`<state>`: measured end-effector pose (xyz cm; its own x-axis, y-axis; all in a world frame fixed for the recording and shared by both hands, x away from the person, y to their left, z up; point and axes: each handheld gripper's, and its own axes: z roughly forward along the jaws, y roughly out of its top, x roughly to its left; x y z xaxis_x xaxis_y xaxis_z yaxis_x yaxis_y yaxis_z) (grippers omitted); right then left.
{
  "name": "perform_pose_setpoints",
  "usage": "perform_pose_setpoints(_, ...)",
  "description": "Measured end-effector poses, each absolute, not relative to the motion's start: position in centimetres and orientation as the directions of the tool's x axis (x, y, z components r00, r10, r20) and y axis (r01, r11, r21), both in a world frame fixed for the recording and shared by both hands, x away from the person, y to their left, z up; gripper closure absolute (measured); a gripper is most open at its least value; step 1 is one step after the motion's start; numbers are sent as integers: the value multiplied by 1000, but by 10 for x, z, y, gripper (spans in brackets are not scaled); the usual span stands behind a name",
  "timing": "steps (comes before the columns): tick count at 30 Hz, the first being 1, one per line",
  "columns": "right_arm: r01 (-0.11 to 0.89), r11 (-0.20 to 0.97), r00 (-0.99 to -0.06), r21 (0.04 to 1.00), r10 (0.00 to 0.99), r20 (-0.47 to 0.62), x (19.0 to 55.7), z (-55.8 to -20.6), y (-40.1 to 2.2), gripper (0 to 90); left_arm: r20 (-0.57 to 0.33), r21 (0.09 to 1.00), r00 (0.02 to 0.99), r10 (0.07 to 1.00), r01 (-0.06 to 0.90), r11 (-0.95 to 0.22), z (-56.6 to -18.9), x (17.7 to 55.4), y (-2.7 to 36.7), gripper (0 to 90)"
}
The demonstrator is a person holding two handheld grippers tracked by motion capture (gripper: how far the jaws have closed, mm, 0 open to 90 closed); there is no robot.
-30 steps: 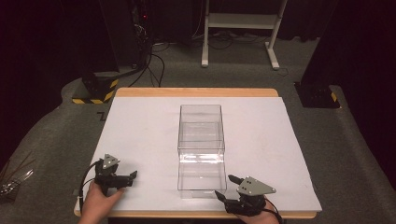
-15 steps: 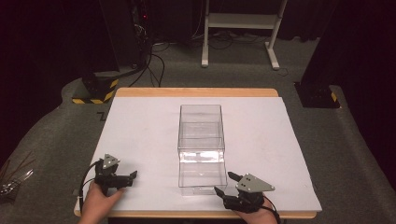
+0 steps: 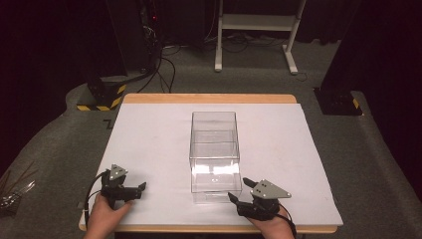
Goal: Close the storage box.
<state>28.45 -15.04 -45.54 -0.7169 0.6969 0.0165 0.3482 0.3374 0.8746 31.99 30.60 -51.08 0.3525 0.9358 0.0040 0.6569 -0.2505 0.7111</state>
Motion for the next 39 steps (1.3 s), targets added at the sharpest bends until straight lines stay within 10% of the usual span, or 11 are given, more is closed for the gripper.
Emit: perform_pose_setpoints(39, 337, 327, -642, 883, 766, -39, 323, -458, -133, 265, 5, 711, 353, 935, 656, -252, -511, 320, 306, 6)
